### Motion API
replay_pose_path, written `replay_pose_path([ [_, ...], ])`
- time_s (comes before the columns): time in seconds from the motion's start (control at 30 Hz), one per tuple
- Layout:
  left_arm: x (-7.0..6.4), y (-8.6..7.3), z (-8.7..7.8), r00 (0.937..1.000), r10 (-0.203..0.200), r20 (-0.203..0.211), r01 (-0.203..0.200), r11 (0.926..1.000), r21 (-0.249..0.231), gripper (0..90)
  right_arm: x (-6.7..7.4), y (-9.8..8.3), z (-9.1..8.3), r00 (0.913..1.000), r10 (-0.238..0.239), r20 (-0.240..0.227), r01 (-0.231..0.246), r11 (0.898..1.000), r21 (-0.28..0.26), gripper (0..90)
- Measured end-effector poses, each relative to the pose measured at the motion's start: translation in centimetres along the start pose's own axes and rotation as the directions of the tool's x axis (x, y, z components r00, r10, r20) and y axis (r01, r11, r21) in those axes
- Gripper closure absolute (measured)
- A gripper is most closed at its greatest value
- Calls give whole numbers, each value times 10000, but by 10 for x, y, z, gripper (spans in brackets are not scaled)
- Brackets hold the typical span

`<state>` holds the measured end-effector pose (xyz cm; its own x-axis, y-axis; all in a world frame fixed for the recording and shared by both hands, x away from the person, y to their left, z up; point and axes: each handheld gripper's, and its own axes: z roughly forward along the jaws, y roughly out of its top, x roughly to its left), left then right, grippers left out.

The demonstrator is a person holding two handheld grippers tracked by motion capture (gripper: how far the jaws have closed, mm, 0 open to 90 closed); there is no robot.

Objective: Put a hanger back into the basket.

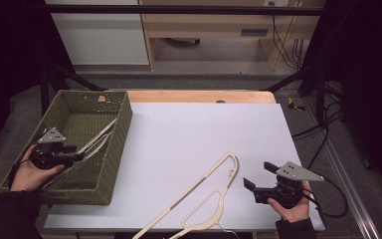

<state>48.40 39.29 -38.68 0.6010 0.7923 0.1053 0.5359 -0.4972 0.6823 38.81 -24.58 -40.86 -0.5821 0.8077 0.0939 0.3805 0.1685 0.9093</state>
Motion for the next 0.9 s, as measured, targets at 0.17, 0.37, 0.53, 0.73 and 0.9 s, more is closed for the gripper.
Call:
replay_pose_path([
  [0.17, -4, 6, -11, 10000, -20, -22, 18, 9984, -573, 473, 0, 1, -1, 10000, -16, -23, 16, 10000, -30, 83],
  [0.37, -12, 15, -29, 9999, -136, -88, 119, 9855, -1693, 440, 1, 2, -2, 10000, 3, -74, -3, 10000, -93, 86],
  [0.53, -29, 26, -45, 9994, -330, -99, 288, 9573, -2878, 313, 3, 2, -1, 9999, -97, -92, 96, 9999, -97, 89],
  [0.73, -59, 38, -58, 9962, -833, 237, 856, 9077, -4108, 137, 8, 5, -2, 9996, -129, -238, 125, 9998, -138, 84],
  [0.9, -89, 45, -56, 9935, -848, 754, 1099, 8857, -4510, 86, 11, 7, -2, 9993, -214, -318, 211, 9997, -96, 79],
])
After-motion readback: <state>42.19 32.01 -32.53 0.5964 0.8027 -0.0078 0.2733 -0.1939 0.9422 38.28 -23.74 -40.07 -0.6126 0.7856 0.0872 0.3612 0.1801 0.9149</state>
